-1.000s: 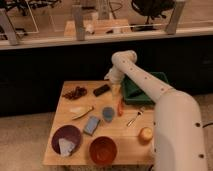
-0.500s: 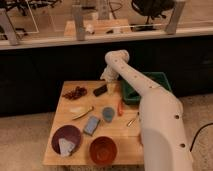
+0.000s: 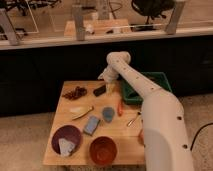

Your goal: Place grapes in red bowl

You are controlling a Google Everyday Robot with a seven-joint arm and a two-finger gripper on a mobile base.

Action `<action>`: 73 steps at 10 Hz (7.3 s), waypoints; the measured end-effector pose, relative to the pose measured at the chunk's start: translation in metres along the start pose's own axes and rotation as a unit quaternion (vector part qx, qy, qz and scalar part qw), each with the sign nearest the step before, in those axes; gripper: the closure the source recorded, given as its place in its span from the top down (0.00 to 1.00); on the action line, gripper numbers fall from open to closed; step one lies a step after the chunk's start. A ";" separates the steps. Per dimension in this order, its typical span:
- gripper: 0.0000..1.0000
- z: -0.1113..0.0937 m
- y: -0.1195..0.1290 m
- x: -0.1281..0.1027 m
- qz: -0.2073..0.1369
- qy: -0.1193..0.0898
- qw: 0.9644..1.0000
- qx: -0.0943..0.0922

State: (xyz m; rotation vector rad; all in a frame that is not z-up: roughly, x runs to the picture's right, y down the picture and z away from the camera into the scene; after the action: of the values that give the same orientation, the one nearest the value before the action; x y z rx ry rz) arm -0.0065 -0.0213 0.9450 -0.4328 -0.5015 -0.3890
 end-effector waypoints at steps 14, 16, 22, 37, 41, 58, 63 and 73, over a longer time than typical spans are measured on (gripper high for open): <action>0.80 0.090 -0.068 -0.086 -0.145 -0.040 0.988 -0.029; 0.80 0.099 -0.061 -0.091 -0.159 -0.043 0.985 -0.045; 0.53 0.116 -0.062 -0.117 -0.171 -0.066 0.981 -0.062; 0.00 0.010 -0.045 -0.103 -0.147 -0.223 0.964 0.010; 0.00 -0.040 -0.032 -0.112 -0.155 -0.325 0.932 0.030; 0.00 -0.061 0.017 -0.177 -0.126 -0.292 0.945 0.072; 0.00 -0.104 0.062 -0.189 -0.057 -0.276 0.952 0.120; 0.00 -0.150 0.100 -0.185 -0.040 -0.310 0.945 0.096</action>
State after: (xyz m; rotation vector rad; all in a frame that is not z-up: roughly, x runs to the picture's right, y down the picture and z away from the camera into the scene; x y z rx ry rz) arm -0.0547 0.0361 0.6975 -0.3397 -1.1640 -0.2720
